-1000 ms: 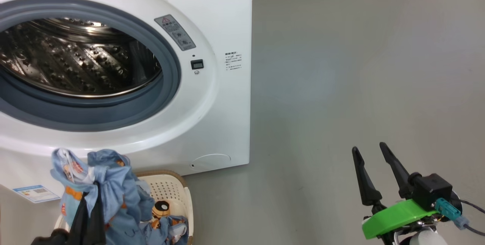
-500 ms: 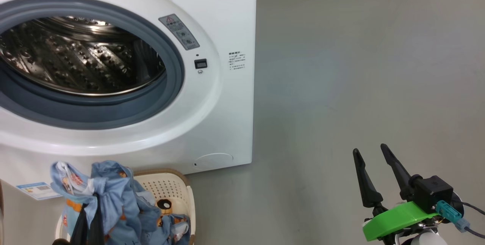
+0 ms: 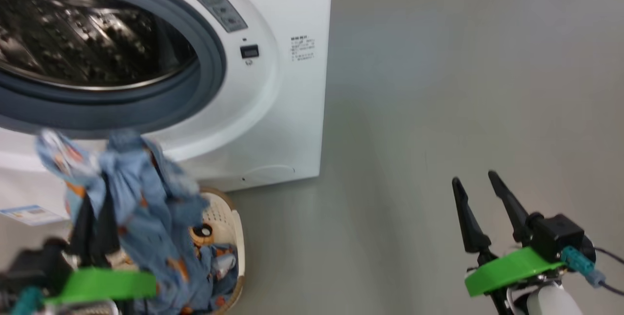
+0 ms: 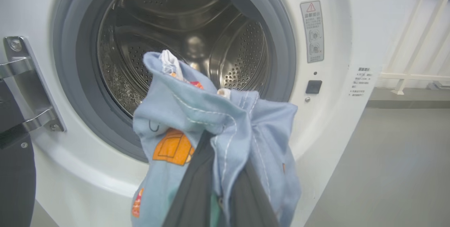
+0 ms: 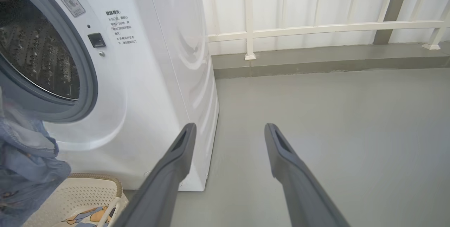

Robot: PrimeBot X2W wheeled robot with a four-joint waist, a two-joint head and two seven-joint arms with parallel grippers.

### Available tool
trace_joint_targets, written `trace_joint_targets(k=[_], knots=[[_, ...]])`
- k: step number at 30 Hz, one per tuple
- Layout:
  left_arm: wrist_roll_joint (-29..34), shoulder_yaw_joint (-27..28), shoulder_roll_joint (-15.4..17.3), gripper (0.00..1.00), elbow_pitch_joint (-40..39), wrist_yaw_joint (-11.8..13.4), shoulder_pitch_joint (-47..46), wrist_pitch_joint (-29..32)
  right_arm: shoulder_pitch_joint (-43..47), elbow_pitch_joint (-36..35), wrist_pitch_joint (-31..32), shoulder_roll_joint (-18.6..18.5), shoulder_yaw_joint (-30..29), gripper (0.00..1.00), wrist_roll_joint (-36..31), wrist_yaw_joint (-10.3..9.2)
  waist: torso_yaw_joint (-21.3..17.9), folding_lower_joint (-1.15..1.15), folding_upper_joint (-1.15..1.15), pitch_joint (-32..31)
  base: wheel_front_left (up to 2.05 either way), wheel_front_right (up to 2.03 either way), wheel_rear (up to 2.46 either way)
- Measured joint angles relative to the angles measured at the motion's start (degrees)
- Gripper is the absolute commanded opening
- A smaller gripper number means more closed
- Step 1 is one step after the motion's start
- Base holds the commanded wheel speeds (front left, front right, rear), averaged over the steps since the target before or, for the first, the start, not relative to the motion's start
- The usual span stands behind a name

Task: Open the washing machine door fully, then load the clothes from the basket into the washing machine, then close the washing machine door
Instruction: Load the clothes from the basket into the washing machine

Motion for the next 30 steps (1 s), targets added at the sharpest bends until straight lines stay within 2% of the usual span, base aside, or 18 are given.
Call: trace_joint_targets(k=[6, 17, 30], knots=[[0.7, 3.4, -0.2, 0.00, 2.3, -1.9, -9.8, 0.0, -2.6, -0.9, 0.0, -0.6, 0.1, 1.00, 0.4, 0.00, -0.8, 0.00, 0.00, 4.6, 0.00, 0.00, 0.00], [3.5, 8.7, -0.3, 0.00, 6.9, -3.5, -25.9, 0.0, -6.8, -2.0, 0.0, -1.5, 0.2, 1.00, 1.0, 0.00, -2.2, 0.01, 0.00, 13.3, 0.00, 0.00, 0.00], [5.4, 9.9, 4.1, 0.00, 21.0, -6.1, -40.2, -0.1, -9.5, -2.9, 0.0, -1.5, -0.4, 1.00, 2.0, 0.00, -3.8, 0.01, 0.00, 22.6, 0.00, 0.00, 0.00]])
